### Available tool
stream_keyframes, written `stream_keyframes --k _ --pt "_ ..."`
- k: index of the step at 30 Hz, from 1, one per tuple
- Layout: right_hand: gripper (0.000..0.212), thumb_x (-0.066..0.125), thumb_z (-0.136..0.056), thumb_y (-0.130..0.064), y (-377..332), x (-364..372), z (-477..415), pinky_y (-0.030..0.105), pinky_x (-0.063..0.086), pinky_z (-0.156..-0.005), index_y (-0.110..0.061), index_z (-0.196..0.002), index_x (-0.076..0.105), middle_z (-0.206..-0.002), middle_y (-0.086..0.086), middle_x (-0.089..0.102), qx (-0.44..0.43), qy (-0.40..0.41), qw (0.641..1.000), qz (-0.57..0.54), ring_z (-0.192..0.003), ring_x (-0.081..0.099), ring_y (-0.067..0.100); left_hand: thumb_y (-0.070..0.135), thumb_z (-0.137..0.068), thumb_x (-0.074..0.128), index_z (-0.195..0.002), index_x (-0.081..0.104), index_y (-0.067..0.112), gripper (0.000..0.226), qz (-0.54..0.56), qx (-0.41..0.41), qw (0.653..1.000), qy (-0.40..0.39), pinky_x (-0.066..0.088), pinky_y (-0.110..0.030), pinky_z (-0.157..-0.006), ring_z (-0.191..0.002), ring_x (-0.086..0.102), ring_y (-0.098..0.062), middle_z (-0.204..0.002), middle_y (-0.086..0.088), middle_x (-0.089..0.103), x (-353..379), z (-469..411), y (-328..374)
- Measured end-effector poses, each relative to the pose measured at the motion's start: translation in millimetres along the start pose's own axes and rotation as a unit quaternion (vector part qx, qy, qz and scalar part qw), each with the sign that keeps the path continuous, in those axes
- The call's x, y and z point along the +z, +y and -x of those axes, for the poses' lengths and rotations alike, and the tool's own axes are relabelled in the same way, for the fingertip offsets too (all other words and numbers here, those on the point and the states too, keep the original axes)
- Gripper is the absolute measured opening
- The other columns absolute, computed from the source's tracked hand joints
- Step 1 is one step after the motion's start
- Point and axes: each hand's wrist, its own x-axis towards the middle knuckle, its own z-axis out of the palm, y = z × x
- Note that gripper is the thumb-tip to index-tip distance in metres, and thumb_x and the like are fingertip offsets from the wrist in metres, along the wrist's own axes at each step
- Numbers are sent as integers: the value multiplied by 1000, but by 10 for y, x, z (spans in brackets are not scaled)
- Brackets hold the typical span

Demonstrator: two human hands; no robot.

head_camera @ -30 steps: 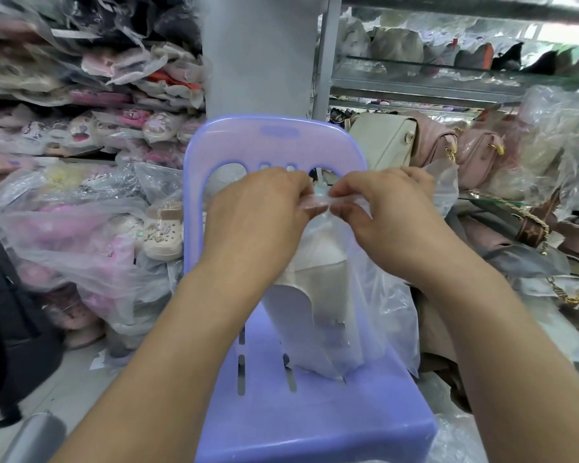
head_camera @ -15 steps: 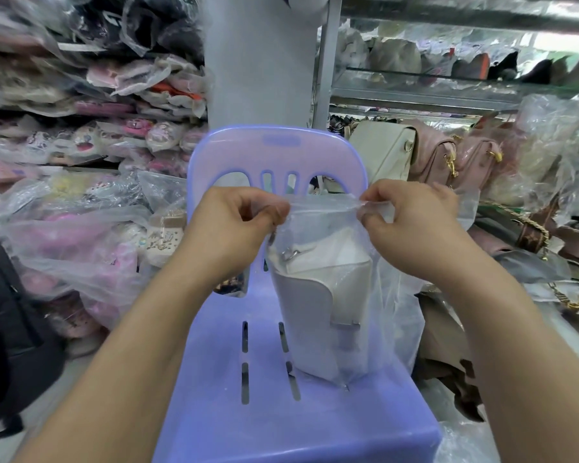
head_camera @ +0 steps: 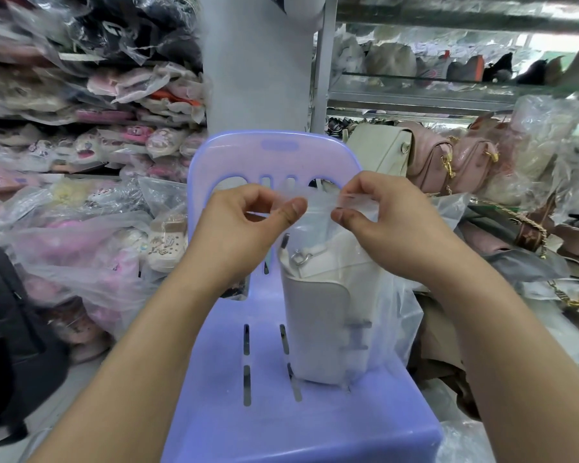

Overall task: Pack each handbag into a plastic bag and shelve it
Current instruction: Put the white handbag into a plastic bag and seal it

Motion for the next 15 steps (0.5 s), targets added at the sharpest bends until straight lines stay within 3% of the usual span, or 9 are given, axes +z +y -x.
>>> stream_keyframes --k 3,6,10,15 --pt "17 71 -93 -32 24 7 1 49 44 -103 -34 -83 57 -94 -19 67 0 -1 1000 -8 -109 59 24 57 -79 73 -75 74 19 38 25 -33 997 -60 53 -32 -74 -66 54 -20 -72 -6 67 -55 14 -40" --pt "22 75 -91 -28 48 -27 -3 44 47 -98 -32 -79 57 -88 -18 66 1 16 1000 -17 -99 63 20 37 -90 71 -87 79 19 20 52 -53 993 -90 58 -41 -94 -84 73 -21 -86 -5 78 -101 18 -48" --pt "16 79 -88 -29 44 -83 3 28 46 -80 -31 -82 64 -90 -18 68 20 -6 999 -42 -92 64 6 25 -96 66 -95 78 18 14 78 -55 993 -67 59 -36 -92 -84 74 -13 -89 0 79 -77 26 -68" --pt "10 76 -88 -43 -25 -153 39 27 50 -91 -36 -94 75 -88 -29 72 22 -63 997 -43 -93 64 -9 19 -94 68 -94 77 12 11 107 -50 992 -50 60 -23 -77 -74 72 -7 -86 1 79 10 36 -69"
